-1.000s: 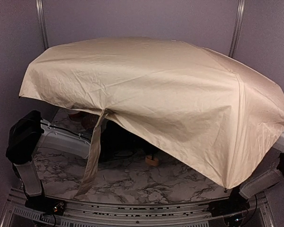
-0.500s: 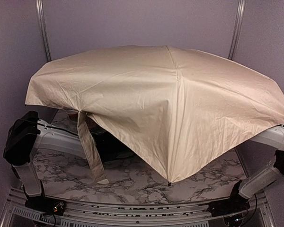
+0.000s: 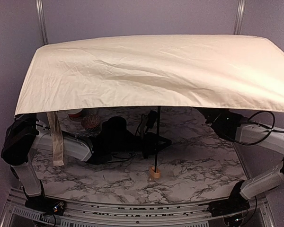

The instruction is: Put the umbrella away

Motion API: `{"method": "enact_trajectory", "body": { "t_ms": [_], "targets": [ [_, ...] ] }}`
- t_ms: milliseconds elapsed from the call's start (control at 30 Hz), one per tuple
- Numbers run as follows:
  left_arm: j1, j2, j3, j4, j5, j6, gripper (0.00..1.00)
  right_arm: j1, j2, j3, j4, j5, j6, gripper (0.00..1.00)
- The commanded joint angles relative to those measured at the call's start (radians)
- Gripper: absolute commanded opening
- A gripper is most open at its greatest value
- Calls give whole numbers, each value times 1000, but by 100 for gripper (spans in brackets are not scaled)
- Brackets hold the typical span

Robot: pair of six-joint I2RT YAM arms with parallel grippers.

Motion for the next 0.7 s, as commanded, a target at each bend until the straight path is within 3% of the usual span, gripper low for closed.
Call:
{"method": "enact_trajectory", "body": {
  "t_ms": [0,233,433,667],
  "targets": [
    [3,-42,-1,185,111,7,0,-35,-23,-23,75,-185,20,57],
    [4,-32,4,208,160,4,0,-107,-26,-67,249,-432,103,68],
    [2,-20,8,210,174,0,0,-112,38,-2,298,-518,142,77],
    [0,-8,13,207,173,-3,0,-110,77,39,339,-519,183,75]
  ]
}}
